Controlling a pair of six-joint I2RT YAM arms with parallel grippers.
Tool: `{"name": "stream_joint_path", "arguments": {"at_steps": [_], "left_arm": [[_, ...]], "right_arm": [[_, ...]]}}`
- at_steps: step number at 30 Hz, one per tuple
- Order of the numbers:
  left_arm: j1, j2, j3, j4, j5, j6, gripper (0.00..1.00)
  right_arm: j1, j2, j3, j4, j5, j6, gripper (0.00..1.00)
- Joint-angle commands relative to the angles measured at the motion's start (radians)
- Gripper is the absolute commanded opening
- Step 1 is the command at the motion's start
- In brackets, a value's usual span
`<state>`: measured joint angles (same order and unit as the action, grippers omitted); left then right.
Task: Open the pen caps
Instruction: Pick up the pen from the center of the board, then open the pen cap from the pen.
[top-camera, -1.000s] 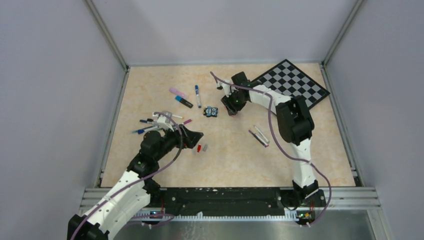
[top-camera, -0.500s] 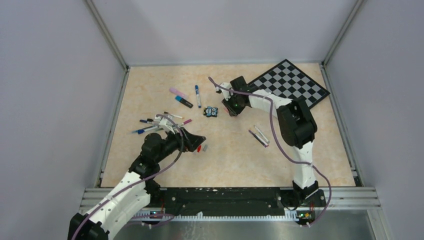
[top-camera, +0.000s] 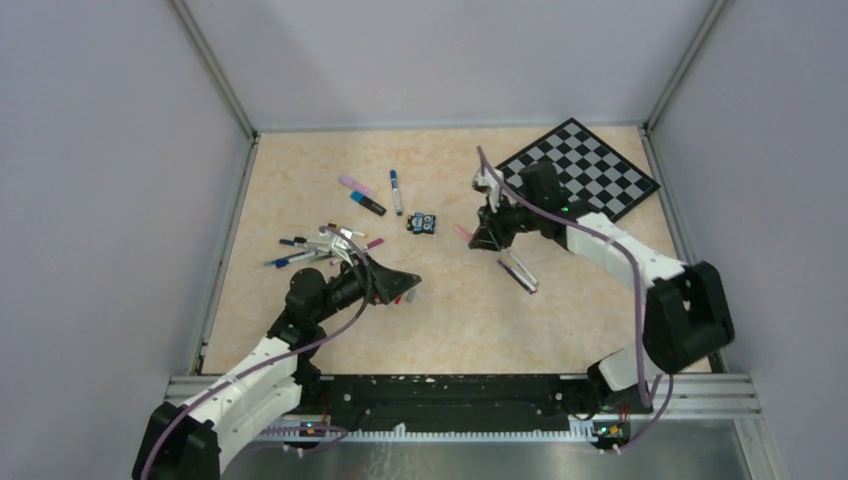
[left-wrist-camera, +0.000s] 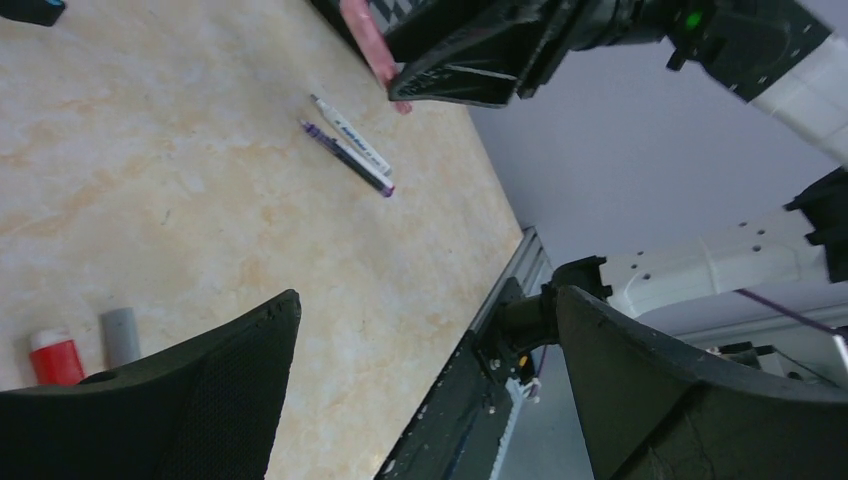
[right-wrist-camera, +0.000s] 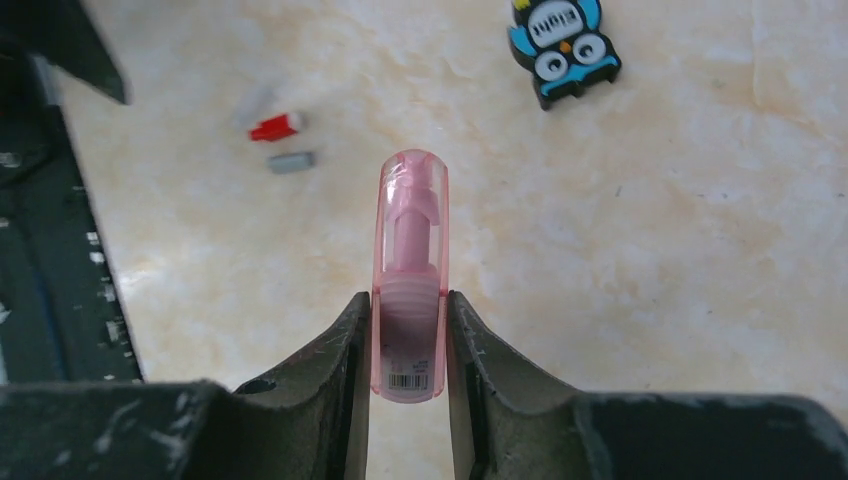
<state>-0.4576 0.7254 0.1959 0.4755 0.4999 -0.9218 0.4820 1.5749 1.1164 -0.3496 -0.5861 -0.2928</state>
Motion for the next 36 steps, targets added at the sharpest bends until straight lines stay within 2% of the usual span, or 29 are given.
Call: {"name": "stream_joint_path", "arguments": {"at_steps": [1,4,11,17,23,28,36], "left_arm": [[-0.033,0.042,-0.001,0.235,0.026,-0.114,0.99],[-0.081,0.081,0.017,0.295,-0.028,-0.142,0.99],[-0.279,0.215,0.17,0.21,-0.294,-0.054,0.97],[-0.34,0.408,0.294,0.178,-0.386,-0.064,0.84],[-0.415,0.534,0.437,0.036,-0.563,-0.058,0.78],[-0.449,0.575,0.473,0.027,-0.632,-0.068,0.7],[-0.472,0.625,0.486,0.018,-0.657,-0.096,0.56]], "right_arm": [[-0.099,-0.228,-0.175,0.154,-0.43,0.059,0.0],[-0.127,-0.342,-0.274,0.213,-0.476,0.053,0.0],[-0.138,-0.4,-0.331,0.17,-0.425,-0.041,0.0],[-0.137,-0.398,-0.35,0.182,-0.417,-0.044,0.0],[-0.135,-0.395,-0.354,0.192,-0.415,-0.023,0.0],[-0.119,-0.386,-0.356,0.197,-0.384,-0.02,0.0],[-0.095,-0.375,-0.357,0.195,-0.344,-0.032,0.0]]}}
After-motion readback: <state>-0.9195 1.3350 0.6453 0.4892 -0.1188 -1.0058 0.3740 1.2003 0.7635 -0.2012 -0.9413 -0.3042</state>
